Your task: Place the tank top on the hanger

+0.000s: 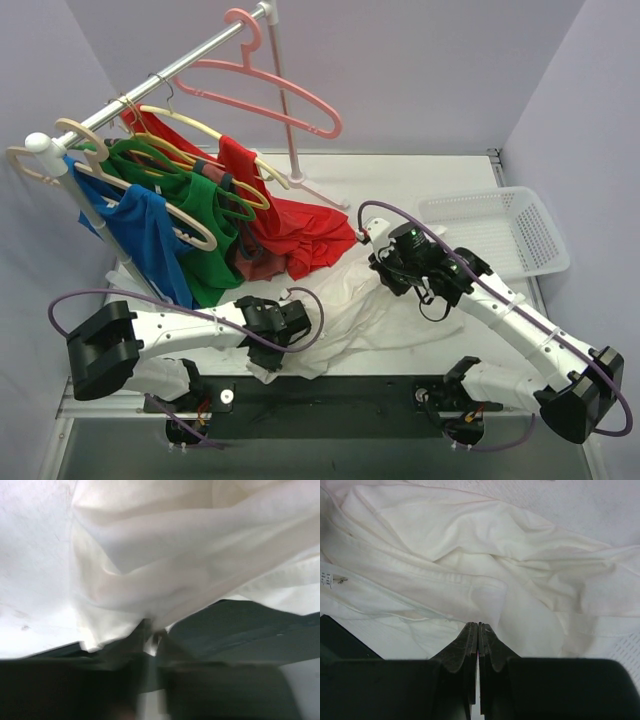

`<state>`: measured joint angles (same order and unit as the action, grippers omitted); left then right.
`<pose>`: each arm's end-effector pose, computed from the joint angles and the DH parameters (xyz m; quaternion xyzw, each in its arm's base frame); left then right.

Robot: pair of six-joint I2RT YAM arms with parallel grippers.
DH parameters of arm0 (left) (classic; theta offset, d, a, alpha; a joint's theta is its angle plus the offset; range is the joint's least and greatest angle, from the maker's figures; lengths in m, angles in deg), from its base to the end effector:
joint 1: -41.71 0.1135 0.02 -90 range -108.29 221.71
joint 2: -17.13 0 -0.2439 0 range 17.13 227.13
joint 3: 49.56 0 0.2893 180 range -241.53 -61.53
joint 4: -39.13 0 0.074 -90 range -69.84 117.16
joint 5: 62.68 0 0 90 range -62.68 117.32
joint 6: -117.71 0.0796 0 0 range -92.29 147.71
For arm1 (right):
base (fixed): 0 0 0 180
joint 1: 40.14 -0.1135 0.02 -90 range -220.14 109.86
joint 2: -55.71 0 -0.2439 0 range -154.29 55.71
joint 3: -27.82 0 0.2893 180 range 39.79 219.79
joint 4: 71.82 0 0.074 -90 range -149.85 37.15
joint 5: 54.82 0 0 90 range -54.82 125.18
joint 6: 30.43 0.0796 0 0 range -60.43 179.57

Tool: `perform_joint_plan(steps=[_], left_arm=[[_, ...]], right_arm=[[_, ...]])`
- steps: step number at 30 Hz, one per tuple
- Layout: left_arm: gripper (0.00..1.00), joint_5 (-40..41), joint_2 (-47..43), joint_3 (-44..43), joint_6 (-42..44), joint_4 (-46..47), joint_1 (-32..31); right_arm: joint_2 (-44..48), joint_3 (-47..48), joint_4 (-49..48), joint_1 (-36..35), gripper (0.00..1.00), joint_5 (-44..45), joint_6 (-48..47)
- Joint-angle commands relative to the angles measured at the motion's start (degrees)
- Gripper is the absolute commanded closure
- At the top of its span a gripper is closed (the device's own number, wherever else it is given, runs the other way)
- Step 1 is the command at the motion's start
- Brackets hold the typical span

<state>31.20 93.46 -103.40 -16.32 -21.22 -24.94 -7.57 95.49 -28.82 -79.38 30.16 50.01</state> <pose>0.1035 -0.2263 0.0876 0.1935 0.9785 -0.0321 0.0633 0.2423 0.2069 0.2578 -0.3892 0.8120 0.1491 0.4086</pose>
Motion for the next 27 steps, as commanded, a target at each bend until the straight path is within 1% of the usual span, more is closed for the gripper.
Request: perform_joint_plan(steps=[1,3,7,8,10,11,13,14,15,17,18,19,20,21,22,24,25,26,27], left_arm=[[0.97,3.85,0.31,-3.73,-0.88,-1.35,-0.93],[1.00,6.40,-2.41,-6.37,-1.49,-4.08,-1.98],[1.00,9.39,-9.96,-16.21,-2.29,-12.24,-3.22],[1.00,9.39,-13.02,-21.10,-2.46,-13.13,-3.22],[1.00,9.30,-15.33,-26.57,-2.38,-15.68,-3.31],[1.00,9.22,-16.91,-31.56,-1.51,-16.39,-3.31],[1.00,9.04,-17.53,-37.82,0.68,-18.32,-3.05],[1.00,9.30,-17.36,-44.55,1.57,-19.02,-2.96],[1.00,10.35,-16.93,-48.18,2.45,-20.68,-2.87],[1.00,11.41,-14.73,-56.44,5.35,-22.45,-2.52],[1.00,12.02,-13.51,-64.92,6.40,-24.11,-2.43],[1.00,12.81,-10.71,-70.58,8.33,-24.91,-2.34],[1.00,13.08,-9.12,-75.51,9.39,-25.70,-2.34],[1.00,13.26,-7.27,-86.78,10.27,-27.36,-2.43],[1.00,13.26,-3.25,-92.46,11.93,-28.08,-2.34],[1.00,13.26,0.64,-103.71,13.61,-28.96,-2.34],[1.00,13.26,3.01,-110.47,14.84,-28.18,-2.43],[1.00,13.26,3.03,-111.49,15.55,-26.69,-2.34],[1.00,13.26,2.42,-110.46,16.08,-21.54,-2.34]], right_arm=[[2.29,0.72,0.26,0.48,1.00,-0.08,2.00],[3.95,1.25,0.79,0.40,1.00,0.27,2.70],[8.00,4.58,2.63,0.40,1.00,2.29,3.67],[8.70,7.37,3.33,0.40,1.00,3.60,3.93],[10.37,10.73,5.70,0.22,1.00,4.84,4.55],[10.72,13.09,6.58,0.05,1.00,6.49,4.81],[10.91,20.38,8.96,-0.92,1.00,7.82,5.25],[10.82,25.81,10.53,-1.62,1.00,9.92,5.34],[9.95,29.43,11.42,-2.58,1.00,11.77,5.34],[8.54,36.02,13.26,-7.76,1.00,15.89,4.82],[6.62,43.97,14.92,-10.21,1.00,20.87,4.56],[5.38,47.88,15.90,-14.07,1.00,22.93,4.47],[4.15,52.71,17.56,-16.11,1.00,25.29,3.94],[1.44,61.19,18.45,-17.87,1.00,28.89,3.68],[-0.15,66.15,19.33,-21.37,1.00,30.92,3.24],[-4.54,74.07,21.18,-24.38,1.00,35.40,0.78],[-5.78,80.72,21.62,-25.95,1.00,36.56,0.08],[-7.54,82.44,21.71,-28.06,1.00,37.79,-0.71],[-7.64,83.07,21.19,-29.21,1.00,39.45,-2.55]])
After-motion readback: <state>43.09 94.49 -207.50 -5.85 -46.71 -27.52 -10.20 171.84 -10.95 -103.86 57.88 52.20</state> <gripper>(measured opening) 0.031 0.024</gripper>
